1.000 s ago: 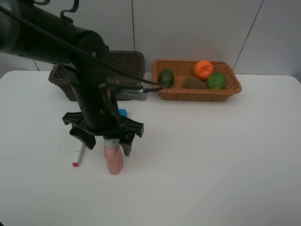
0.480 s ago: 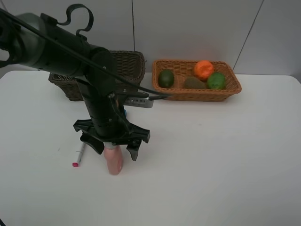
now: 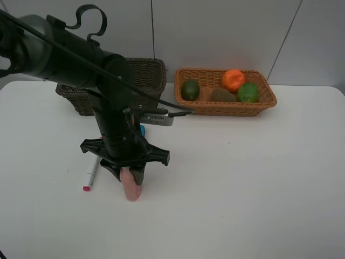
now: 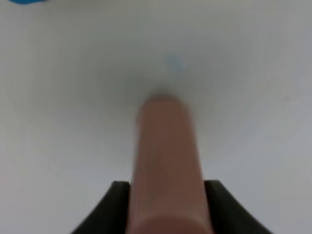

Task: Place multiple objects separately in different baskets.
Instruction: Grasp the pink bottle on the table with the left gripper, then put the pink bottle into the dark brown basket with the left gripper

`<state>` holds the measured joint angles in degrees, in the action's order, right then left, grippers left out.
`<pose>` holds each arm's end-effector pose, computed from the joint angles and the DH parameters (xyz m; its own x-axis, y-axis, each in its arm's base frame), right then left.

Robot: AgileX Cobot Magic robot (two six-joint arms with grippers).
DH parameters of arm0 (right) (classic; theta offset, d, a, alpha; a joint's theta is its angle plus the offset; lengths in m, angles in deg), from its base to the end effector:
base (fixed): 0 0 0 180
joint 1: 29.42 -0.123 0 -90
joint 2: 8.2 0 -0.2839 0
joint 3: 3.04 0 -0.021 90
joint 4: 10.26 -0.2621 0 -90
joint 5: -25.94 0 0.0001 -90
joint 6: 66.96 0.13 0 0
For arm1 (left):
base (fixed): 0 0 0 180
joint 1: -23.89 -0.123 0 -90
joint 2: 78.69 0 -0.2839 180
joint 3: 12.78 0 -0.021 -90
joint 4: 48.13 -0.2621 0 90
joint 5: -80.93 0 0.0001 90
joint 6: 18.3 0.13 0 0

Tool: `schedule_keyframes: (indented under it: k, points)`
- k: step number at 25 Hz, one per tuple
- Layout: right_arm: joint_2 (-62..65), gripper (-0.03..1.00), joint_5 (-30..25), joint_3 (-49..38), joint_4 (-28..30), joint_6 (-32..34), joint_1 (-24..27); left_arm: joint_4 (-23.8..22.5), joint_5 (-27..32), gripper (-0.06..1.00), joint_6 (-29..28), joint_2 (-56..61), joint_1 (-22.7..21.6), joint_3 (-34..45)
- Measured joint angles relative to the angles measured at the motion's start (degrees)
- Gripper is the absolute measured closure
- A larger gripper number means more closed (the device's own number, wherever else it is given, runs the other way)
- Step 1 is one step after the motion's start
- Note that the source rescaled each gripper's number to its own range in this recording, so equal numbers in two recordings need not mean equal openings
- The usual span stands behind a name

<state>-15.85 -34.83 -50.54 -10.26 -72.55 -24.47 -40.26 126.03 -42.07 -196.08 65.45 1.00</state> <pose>0.0385 -0.0033 0.2709 -0.4418 -0.0595 -0.8951 0.0435 0.9952 -0.0876 0.2540 -0.2421 0.0893 -0.9767 0.2141 -0.0134 0.2142 0.9696 -0.1185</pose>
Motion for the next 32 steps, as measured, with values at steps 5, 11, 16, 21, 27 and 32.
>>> schedule_keyframes:
  k: [5,11,16,21,27,32]
  points:
    - [0.0,-0.03,0.0,0.0,0.0,0.0,0.0,-0.4,0.1,0.66,-0.1,0.0,0.2,0.0]
    - [0.0,-0.03,0.0,0.0,0.0,0.0,0.0,-0.4,0.1,0.66,-0.1,0.0,0.2,0.0]
    - [0.0,-0.03,0.0,0.0,0.0,0.0,0.0,-0.4,0.1,0.66,-0.1,0.0,0.2,0.0]
    - [0.0,-0.03,0.0,0.0,0.0,0.0,0.0,-1.4,3.2,0.66,-0.1,2.4,0.2,-1.8]
    - [0.0,-0.03,0.0,0.0,0.0,0.0,0.0,-7.4,9.8,0.66,-1.9,8.9,-1.1,-11.5]
    - [0.0,-0.03,0.0,0.0,0.0,0.0,0.0,-13.9,14.8,0.66,-2.6,11.0,-3.5,-22.2]
